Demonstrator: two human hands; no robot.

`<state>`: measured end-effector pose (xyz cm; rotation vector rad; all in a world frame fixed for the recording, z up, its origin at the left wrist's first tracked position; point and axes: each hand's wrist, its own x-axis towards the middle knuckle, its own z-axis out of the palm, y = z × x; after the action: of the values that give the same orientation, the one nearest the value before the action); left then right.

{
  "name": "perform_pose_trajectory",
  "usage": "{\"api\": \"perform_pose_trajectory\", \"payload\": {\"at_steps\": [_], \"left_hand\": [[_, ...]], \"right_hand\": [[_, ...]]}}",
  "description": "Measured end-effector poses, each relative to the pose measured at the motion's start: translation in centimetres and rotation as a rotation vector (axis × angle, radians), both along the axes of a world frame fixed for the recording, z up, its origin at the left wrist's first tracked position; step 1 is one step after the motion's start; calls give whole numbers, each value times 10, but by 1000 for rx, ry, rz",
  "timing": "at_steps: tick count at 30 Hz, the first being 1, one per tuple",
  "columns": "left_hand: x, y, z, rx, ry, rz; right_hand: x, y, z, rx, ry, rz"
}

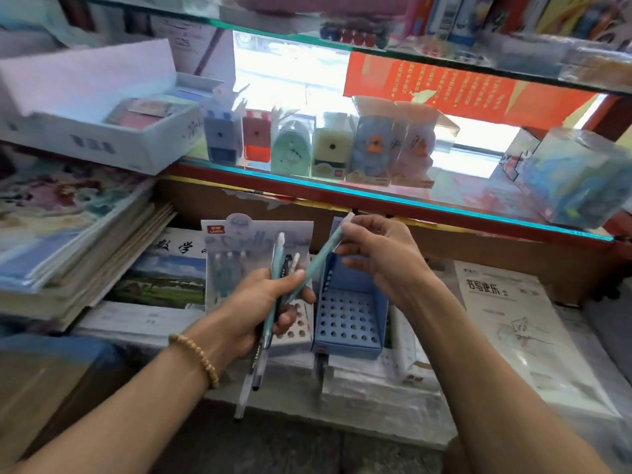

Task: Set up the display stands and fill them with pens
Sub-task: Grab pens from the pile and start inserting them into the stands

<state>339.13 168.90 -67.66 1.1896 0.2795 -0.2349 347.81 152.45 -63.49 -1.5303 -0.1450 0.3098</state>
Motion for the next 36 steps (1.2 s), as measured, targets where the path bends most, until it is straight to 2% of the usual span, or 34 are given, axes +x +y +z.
{"api": "perform_pose_trajectory", "payload": {"at_steps": [4,9,12,15,19,26,36], "left_hand": [[-7,25,4,119,27,65],[-14,80,4,199,59,344],[-28,113,0,187,47,516],[-39,130,2,198,22,603],[-44,137,9,230,-15,630],[-48,140,12,240,-54,650],[-48,142,14,238,-60,632]], "right_hand": [[-5,20,3,-9,-81,26],[-2,46,2,-8,-152,-33],[-8,67,-13,-112,-225,-30],[-9,87,-28,-264,-356,-57],[-12,111,-40,-422,-474,-40],[-28,143,-66,-574,-585,29],[-30,153,-74,-584,-642,19]]}}
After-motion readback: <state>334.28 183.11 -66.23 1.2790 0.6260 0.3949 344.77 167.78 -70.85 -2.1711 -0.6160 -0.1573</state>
